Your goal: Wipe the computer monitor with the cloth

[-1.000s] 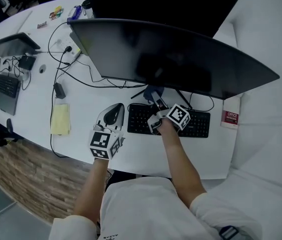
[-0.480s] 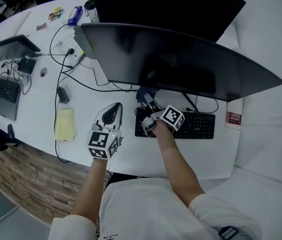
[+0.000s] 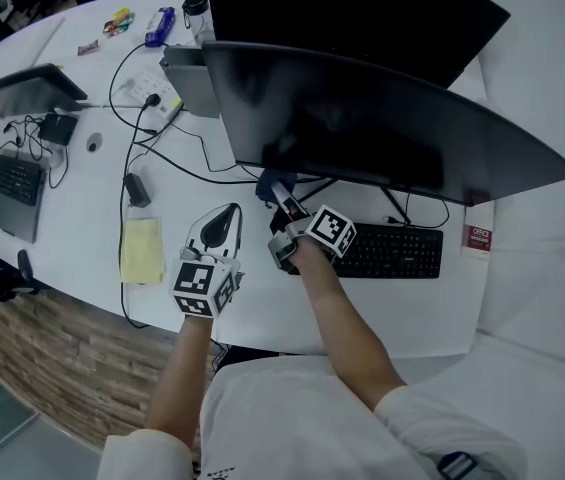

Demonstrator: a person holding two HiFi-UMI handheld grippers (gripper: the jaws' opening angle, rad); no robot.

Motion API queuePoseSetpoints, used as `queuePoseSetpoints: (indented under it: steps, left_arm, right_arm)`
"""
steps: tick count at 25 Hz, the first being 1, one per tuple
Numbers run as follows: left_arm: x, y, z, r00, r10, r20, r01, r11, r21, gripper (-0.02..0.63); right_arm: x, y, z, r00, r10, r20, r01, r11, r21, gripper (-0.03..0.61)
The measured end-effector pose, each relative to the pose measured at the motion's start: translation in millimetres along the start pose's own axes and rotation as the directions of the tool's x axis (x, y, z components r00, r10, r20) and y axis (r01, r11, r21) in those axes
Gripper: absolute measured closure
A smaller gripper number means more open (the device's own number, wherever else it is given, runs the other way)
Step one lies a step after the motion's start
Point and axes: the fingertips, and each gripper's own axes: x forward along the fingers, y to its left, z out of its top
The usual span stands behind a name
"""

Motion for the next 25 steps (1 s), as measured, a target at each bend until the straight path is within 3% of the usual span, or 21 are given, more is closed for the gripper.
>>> queuePoseSetpoints:
  steps: [12,18,21,25]
  left_arm:
    - [-17,44,4,0.999,0.030,0.023,-0.030,0.999,-0.024,0.609]
    - [-23,60,2,0.998,0.047,0.031,-0.046,0.998,-0.048,0.609]
    - [-24,62,1,0.998,0.047,0.034,-0.045,0.997,-0.055,0.609]
    - [-25,64,2,0.998,0.044,0.044,-0.041,0.997,-0.064,0.609]
  right_arm:
    - [48,16,-50,0.997,0.005,-0.081,-0.006,1.000,-0.005,0.443]
    - [66,21,-71,0.986,-0.063,-0.154,0.042,0.990,-0.135,0.443]
    - [72,28,-79,0.973,-0.133,-0.187,0.071,0.948,-0.309,0.443]
    - [75,32,-79,0.952,-0.243,-0.184,0.115,0.846,-0.520,0.443]
